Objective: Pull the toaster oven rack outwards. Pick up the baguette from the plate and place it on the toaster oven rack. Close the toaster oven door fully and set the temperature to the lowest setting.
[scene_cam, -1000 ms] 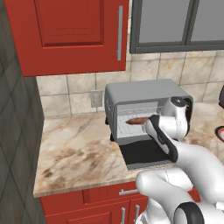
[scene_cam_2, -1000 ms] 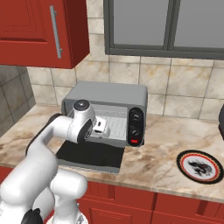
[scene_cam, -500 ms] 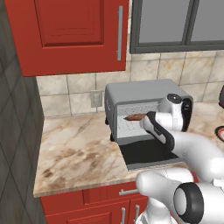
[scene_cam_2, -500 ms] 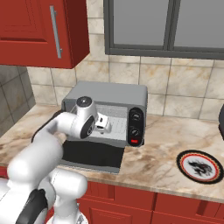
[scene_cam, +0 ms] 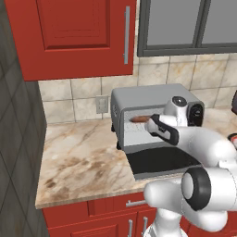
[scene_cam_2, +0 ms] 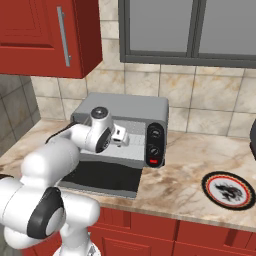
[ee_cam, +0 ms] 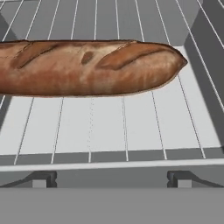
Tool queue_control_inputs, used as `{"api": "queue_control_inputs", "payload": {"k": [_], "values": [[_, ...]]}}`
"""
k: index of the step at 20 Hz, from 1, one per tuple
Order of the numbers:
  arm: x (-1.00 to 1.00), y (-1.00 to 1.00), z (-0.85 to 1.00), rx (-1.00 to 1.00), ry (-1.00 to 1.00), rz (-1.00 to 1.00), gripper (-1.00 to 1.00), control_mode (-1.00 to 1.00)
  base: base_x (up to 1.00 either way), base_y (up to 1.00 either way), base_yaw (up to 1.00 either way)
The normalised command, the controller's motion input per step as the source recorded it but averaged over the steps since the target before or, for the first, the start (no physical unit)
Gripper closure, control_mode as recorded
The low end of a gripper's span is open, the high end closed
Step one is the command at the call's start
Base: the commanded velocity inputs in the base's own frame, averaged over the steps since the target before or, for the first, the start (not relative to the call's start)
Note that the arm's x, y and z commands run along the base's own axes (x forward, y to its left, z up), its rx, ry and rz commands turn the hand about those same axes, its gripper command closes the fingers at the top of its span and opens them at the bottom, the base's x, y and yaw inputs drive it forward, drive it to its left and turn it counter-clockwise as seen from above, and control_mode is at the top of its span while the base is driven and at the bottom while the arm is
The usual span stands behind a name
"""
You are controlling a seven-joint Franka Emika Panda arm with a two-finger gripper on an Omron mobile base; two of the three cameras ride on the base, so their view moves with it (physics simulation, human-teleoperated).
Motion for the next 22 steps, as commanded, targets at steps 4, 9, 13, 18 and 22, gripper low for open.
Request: {"api": "queue_control_inputs", "payload": {"k": [4, 9, 13, 18, 22], "values": [[0.37, 0.00, 0.00, 0.00, -0.03, 0.00, -1.00, -1.00, 0.00, 0.00, 0.00], [0.33, 0.00, 0.03, 0.00, -0.03, 0.00, -1.00, -1.00, 0.00, 0.00, 0.00], [0.31, 0.00, 0.06, 0.00, -0.02, 0.00, -1.00, -1.00, 0.00, 0.00, 0.00], [0.27, 0.00, 0.07, 0.00, -0.03, 0.00, -1.00, -1.00, 0.00, 0.00, 0.00], [0.09, 0.00, 0.04, 0.00, -0.02, 0.00, -1.00, -1.00, 0.00, 0.00, 0.00]]}}
